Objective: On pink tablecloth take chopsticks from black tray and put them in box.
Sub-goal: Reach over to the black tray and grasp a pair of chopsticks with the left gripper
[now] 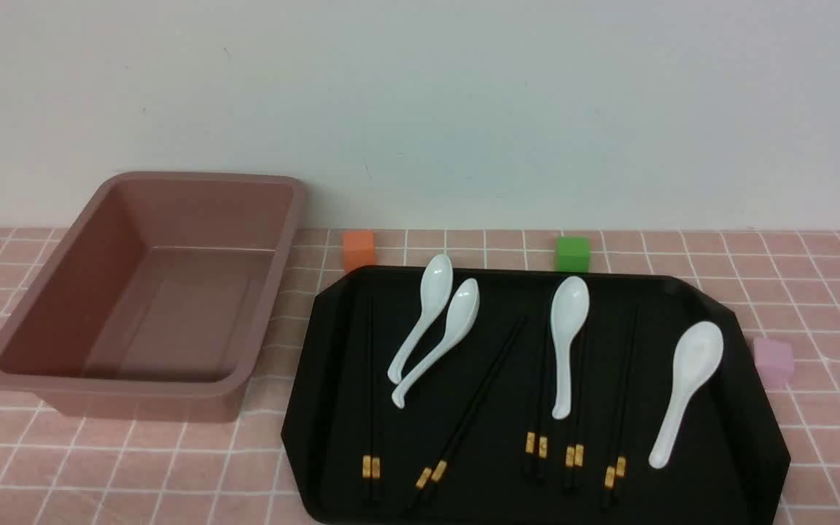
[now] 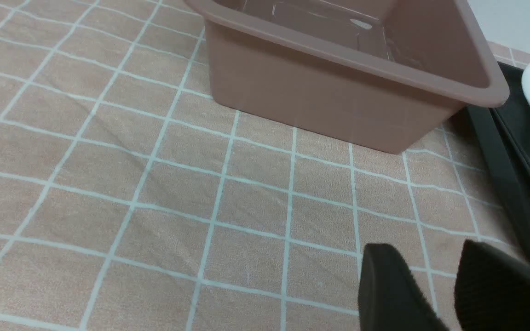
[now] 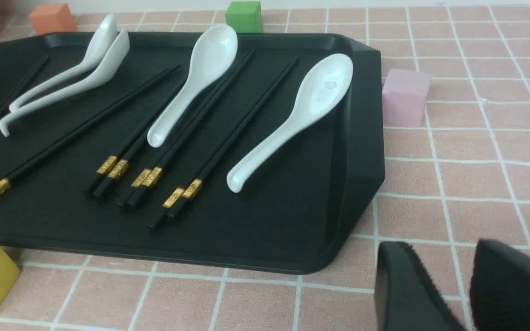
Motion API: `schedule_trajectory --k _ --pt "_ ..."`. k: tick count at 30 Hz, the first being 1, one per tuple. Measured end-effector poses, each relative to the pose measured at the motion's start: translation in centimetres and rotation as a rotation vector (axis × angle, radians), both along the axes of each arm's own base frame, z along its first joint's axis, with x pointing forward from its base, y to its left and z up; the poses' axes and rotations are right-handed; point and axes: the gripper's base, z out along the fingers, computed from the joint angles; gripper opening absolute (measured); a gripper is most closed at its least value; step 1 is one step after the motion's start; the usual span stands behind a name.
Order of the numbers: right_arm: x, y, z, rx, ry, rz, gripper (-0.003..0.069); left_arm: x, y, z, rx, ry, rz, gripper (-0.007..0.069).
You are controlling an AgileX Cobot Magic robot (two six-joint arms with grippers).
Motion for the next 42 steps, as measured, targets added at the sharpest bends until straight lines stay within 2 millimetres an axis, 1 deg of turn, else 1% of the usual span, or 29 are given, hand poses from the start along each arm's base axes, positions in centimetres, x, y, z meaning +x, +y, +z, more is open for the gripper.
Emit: schedule_trajectory --k 21,27,28,31,33,35,39,40,42 --pt "0.0 0.0 0.0 0.000 0.000 0.000 0.0240 0.0 0.0 0.0 0.001 -0.002 0.000 0.0239" --pt "0.0 0.0 0.0 0.000 0.000 0.000 0.0240 0.2 0.0 0.7 -0.003 -0.080 0.005 0.0239" --pt "0.0 0.0 0.0 0.000 0.000 0.000 0.0240 0.2 0.0 0.8 -0.033 -0.094 0.008 0.0239" --pt "0.0 0.0 0.0 0.000 0.000 0.000 0.0240 0.3 -0.2 1.3 -0.213 -0.137 0.030 0.0239" --pt "0.0 0.0 0.0 0.000 0.000 0.000 0.0240 0.4 -0.4 1.8 -0.438 -0.170 0.057 0.0239" --pt "0.0 0.0 0.0 0.000 0.000 0.000 0.0240 0.4 -0.4 2.2 -0.601 -0.195 0.077 0.0239" --pt "0.0 0.0 0.0 0.000 0.000 0.000 0.0240 0.5 -0.2 2.9 -0.742 -0.261 0.101 0.0238" --pt "0.0 0.0 0.0 0.000 0.000 0.000 0.0240 0.5 -0.2 2.9 -0.742 -0.261 0.101 0.0238" --pt "0.0 0.0 0.0 0.000 0.000 0.000 0.0240 0.3 -0.4 4.1 -0.794 -0.255 0.083 0.0208"
